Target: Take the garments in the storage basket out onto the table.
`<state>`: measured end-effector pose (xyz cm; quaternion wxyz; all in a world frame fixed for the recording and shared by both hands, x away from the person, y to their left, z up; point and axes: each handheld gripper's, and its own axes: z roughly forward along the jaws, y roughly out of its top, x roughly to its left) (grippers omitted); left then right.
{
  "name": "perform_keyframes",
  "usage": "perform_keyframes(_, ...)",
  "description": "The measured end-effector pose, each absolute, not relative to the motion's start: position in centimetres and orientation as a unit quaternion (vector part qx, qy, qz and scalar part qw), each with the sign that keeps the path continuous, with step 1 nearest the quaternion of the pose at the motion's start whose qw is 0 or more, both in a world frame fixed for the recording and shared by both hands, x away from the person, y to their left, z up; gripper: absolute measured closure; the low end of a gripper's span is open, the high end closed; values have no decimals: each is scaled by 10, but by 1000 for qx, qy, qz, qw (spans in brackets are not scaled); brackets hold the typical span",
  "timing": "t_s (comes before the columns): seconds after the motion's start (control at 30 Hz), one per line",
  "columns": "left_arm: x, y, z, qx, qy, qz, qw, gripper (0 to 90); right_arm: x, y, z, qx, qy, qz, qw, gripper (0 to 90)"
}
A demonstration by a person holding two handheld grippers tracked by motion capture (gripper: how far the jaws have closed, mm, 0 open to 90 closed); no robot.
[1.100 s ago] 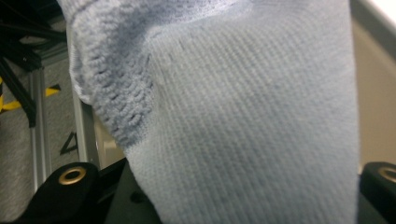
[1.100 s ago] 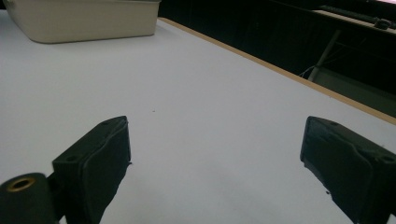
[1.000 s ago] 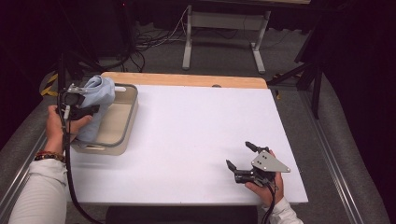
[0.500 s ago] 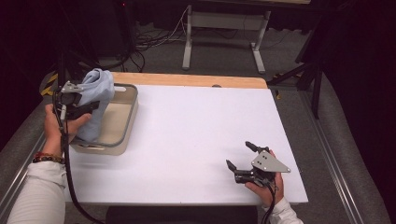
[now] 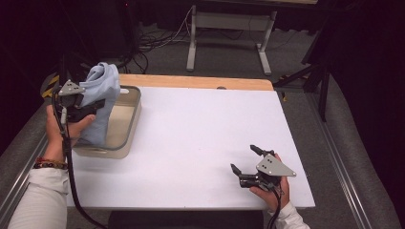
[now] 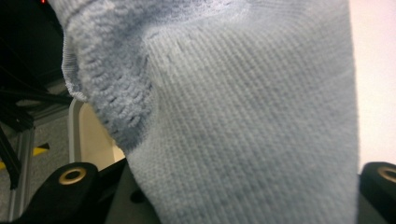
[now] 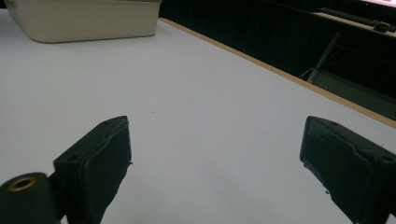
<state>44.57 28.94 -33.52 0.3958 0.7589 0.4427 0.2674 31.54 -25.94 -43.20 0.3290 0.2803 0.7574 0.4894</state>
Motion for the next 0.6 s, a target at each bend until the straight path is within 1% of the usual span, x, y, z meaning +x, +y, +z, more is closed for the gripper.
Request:
perform_keyframes(0.27, 439, 279, -326, 758, 424, 263, 420, 688, 315, -259, -432, 280, 757, 490, 329, 95)
perform_keyframes(0.6, 427, 246, -309, 768, 380, 250, 451, 686, 315, -259, -432, 281, 756, 490, 330, 95)
